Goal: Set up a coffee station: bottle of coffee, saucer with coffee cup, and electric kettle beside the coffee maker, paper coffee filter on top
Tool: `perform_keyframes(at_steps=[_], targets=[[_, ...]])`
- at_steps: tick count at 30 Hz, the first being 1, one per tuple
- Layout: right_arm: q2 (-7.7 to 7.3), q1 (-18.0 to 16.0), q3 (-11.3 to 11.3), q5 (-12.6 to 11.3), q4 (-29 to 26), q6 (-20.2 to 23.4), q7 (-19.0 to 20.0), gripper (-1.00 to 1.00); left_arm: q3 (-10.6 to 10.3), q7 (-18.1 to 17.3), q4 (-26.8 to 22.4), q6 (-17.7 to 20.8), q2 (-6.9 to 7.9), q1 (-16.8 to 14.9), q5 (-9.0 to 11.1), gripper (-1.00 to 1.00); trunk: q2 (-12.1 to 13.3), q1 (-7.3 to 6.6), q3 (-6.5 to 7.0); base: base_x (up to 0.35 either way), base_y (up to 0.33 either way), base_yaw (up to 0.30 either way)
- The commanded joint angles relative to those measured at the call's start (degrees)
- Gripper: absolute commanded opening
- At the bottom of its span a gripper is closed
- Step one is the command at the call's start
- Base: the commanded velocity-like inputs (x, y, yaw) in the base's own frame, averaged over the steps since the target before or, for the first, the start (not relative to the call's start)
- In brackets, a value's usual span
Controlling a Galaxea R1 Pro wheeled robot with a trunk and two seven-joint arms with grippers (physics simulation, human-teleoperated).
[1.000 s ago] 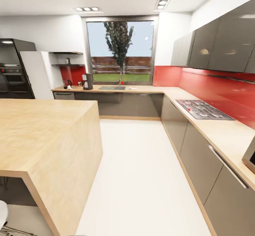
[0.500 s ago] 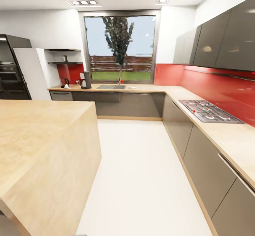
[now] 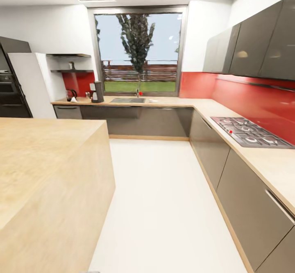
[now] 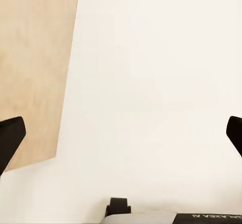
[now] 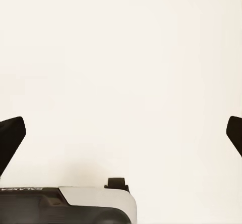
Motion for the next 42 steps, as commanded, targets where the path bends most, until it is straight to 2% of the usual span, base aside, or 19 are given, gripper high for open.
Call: perform_keyframes(at_steps=[1,42], targets=[[0.00,0.0,0.0,0.0,0.0,-0.2,0.0,1.00,-0.1,0.0,0.0,-0.2,0.01,-0.1,0.2,1.00,-0.1,0.07,-0.13,0.338,0.000,0.000],[0.00,0.0,0.1,0.0,0.1,-0.2,0.0,1.00,0.0,0.0,0.0,-0.2,0.01,-0.1,0.2,1.00,-0.1,0.07,-0.13,0.338,-0.008,0.000]])
